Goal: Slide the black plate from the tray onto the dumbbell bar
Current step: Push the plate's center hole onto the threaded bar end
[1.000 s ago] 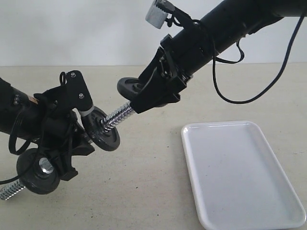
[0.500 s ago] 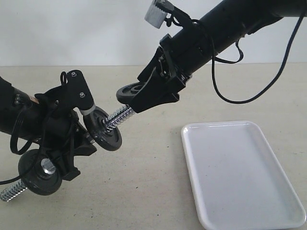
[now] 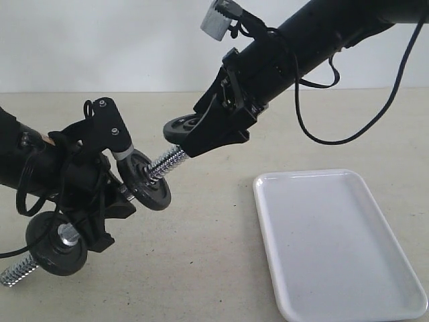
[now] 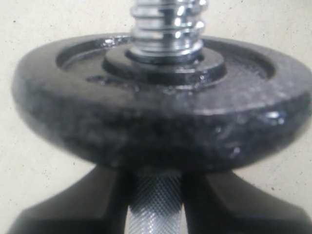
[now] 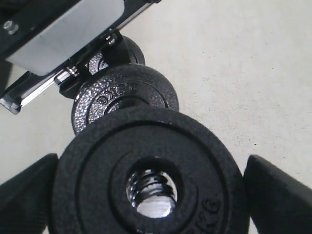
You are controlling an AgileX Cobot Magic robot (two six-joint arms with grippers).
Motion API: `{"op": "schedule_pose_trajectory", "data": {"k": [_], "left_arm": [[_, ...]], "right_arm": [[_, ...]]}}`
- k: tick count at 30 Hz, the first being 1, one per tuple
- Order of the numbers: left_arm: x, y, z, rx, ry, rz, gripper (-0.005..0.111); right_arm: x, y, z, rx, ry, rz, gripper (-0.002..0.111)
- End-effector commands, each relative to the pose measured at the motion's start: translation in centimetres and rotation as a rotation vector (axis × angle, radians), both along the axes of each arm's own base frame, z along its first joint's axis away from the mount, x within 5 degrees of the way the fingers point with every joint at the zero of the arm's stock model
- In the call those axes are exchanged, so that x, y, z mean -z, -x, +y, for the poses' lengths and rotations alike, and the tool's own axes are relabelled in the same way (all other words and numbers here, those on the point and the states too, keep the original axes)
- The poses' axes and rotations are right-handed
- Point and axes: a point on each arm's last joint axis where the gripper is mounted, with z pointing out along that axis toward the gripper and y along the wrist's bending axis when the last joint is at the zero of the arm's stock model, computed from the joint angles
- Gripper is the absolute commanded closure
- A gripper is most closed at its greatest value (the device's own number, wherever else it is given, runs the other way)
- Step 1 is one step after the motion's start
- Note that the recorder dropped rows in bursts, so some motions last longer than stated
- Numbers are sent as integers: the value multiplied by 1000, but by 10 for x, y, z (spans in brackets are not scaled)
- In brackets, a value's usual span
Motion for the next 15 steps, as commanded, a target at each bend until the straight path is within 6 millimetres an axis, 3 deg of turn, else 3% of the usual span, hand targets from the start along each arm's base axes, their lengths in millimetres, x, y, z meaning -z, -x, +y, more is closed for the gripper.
{"op": "schedule_pose_trajectory", "data": {"k": [1, 15], "left_arm": [[-28, -14, -2, -148, 129, -147, 102], [-29, -15, -2, -183, 149, -143, 102]], "right_arm": [[-7, 3, 1, 0, -2, 1, 108], [-4, 2, -1, 16, 36, 0, 108]]}}
